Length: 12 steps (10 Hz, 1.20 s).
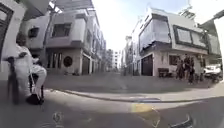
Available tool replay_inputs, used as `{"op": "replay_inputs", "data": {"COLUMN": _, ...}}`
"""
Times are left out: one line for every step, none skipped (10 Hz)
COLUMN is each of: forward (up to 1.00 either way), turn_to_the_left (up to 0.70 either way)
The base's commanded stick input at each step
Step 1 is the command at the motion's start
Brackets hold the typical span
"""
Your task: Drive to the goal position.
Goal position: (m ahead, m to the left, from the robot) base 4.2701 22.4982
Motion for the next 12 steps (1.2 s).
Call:
{"op": "replay_inputs", "data": {"forward": 1.0, "turn_to_the_left": 0.0}}
{"op": "replay_inputs", "data": {"forward": 1.0, "turn_to_the_left": 0.0}}
{"op": "replay_inputs", "data": {"forward": 1.0, "turn_to_the_left": 0.0}}
{"op": "replay_inputs", "data": {"forward": 1.0, "turn_to_the_left": 0.0}}
{"op": "replay_inputs", "data": {"forward": 1.0, "turn_to_the_left": 0.0}}
{"op": "replay_inputs", "data": {"forward": 1.0, "turn_to_the_left": 0.0}}
{"op": "replay_inputs", "data": {"forward": 1.0, "turn_to_the_left": 0.0}}
{"op": "replay_inputs", "data": {"forward": 1.0, "turn_to_the_left": 0.0}}
{"op": "replay_inputs", "data": {"forward": 1.0, "turn_to_the_left": 0.0}}
{"op": "replay_inputs", "data": {"forward": 1.0, "turn_to_the_left": 0.0}}
{"op": "replay_inputs", "data": {"forward": 1.0, "turn_to_the_left": 0.0}}
{"op": "replay_inputs", "data": {"forward": 1.0, "turn_to_the_left": 0.0}}
